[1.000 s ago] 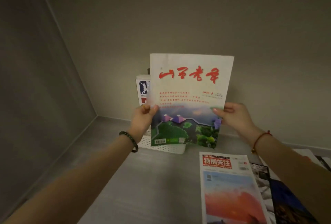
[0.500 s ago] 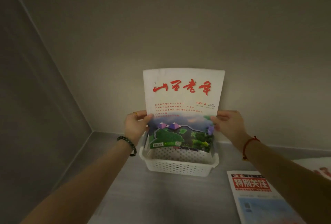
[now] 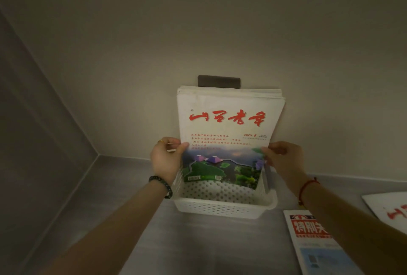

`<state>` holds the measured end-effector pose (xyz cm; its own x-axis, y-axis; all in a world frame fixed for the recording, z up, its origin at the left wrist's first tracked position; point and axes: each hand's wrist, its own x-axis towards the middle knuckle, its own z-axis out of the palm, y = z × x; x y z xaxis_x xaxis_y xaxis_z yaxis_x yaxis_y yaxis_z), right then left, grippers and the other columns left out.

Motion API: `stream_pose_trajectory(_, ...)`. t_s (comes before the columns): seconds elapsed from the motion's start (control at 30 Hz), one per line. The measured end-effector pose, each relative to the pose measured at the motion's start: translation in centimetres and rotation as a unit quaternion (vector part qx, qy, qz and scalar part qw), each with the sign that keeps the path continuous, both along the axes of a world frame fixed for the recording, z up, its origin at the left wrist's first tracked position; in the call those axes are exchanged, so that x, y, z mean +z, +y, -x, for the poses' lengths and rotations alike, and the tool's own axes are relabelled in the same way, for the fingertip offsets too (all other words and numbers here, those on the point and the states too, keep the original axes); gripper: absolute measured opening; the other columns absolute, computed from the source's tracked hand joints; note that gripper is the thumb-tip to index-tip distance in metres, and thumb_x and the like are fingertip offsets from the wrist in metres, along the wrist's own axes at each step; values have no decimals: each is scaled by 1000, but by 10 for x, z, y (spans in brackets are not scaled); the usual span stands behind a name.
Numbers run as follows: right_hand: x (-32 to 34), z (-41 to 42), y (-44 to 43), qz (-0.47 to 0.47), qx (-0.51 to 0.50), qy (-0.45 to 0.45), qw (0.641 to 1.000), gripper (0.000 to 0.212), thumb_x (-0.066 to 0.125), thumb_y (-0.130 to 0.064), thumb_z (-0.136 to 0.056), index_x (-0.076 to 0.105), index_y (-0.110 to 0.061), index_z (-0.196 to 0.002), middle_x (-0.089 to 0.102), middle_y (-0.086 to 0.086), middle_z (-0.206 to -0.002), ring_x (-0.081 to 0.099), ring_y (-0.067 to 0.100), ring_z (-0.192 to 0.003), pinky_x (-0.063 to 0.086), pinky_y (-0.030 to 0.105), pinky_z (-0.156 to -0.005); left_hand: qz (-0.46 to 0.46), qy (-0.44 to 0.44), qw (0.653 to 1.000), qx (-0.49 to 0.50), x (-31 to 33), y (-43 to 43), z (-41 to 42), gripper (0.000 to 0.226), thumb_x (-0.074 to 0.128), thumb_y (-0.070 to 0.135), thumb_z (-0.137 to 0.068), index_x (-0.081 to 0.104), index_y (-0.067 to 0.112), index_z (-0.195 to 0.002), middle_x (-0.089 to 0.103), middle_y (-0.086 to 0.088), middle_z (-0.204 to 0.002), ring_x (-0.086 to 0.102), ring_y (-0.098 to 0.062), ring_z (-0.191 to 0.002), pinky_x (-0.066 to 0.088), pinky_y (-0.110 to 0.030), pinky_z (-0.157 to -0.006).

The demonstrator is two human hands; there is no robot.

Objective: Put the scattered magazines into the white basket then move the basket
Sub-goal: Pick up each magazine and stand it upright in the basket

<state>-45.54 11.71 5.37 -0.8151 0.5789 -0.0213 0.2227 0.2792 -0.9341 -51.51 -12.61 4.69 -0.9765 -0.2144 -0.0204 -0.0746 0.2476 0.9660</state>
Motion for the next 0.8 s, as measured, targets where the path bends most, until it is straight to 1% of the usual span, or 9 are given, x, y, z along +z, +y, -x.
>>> stream_pose_trajectory(0.13, -3, 1, 2, 5, -1, -15, 1000, 19, 74, -15, -72, 63, -25, -60, 70, 11, -79, 68, 32, -78, 56, 48, -80, 14, -11, 999, 27, 2, 0, 2, 24, 73, 25, -72, 50, 20, -72, 58, -4, -89, 61, -32, -93, 54, -48, -82)
stream_pose_trajectory(0.23, 0, -3, 3, 0, 0, -28, 1000, 23, 69, -9, -75, 62, -25, -60, 72, 16, -87, 67, 33, -82, 55, 47, -83, 6, -35, 999, 4, 4, 1, -1, 22, 71, 23, -75, 50, 17, -71, 57, -1, -80, 61, -31, -93, 55, -48, -83)
stream_pose_trajectory(0.33, 9, -14, 7, -4, 26, -35, 999, 25, 66, -5, -77, 61, -22, -59, 68, 15, -79, 67, 36, -80, 55, 47, -81, 0, -35, 999, -16, 5, 4, -12, 21, 69, 20, -77, 50, 16, -70, 57, 0, -78, 61, -27, -89, 57, -42, -77)
stream_pose_trajectory(0.43, 20, -35, 22, 18, 35, -26, 999, 7, 66, -3, -77, 66, -9, -75, 67, 19, -81, 66, 30, -67, 58, 39, -73, -14, -23, 999, -43, 7, 9, -31, 20, 67, 18, -79, 50, 13, -71, 58, 1, -76, 60, -20, -76, 53, -25, -58)
stream_pose_trajectory(0.5, 25, -54, 38, 30, 35, -25, 999, 7, 67, 0, -76, 66, -4, -82, 66, 17, -77, 65, 19, -54, 57, 26, -59, -27, -17, 997, -71, 8, 18, -48, 19, 67, 16, -80, 50, 11, -72, 57, -2, -74, 58, -18, -71, 52, -23, -54)
stream_pose_trajectory(0.57, 27, -78, 58, 37, 39, -31, 998, 8, 67, 2, -76, 66, -2, -82, 66, 14, -70, 64, 11, -45, 55, 20, -51, -34, -11, 995, -96, 9, 31, -68, 19, 67, 16, -80, 51, 11, -70, 55, -3, -71, 57, -17, -67, 53, -24, -52)
stream_pose_trajectory(0.6, 28, -91, 68, 35, 41, -35, 998, 7, 67, 2, -76, 66, -2, -82, 66, 13, -69, 64, 10, -45, 55, 19, -50, -37, -11, 993, -109, 9, 39, -79, 19, 67, 17, -80, 52, 12, -69, 55, -2, -69, 57, -17, -65, 54, -24, -51)
stream_pose_trajectory(0.7, 27, -128, 97, 26, 38, -55, 997, 6, 67, -1, -76, 66, -7, -78, 67, 13, -71, 67, 18, -57, 57, 20, -52, -58, -34, 986, -149, 7, 66, -112, 15, 66, 18, -81, 55, 16, -71, 57, -1, -71, 57, -16, -62, 52, -25, -54)
stream_pose_trajectory(0.8, 18, -164, 125, 28, 30, -79, 996, 7, 67, -3, -77, 66, -6, -83, 68, 9, -70, 66, 19, -61, 56, 19, -52, -65, -71, 980, -175, 2, 94, -146, 12, 65, 20, -82, 60, 10, -86, 59, -3, -77, 59, -14, -62, 51, -24, -55)
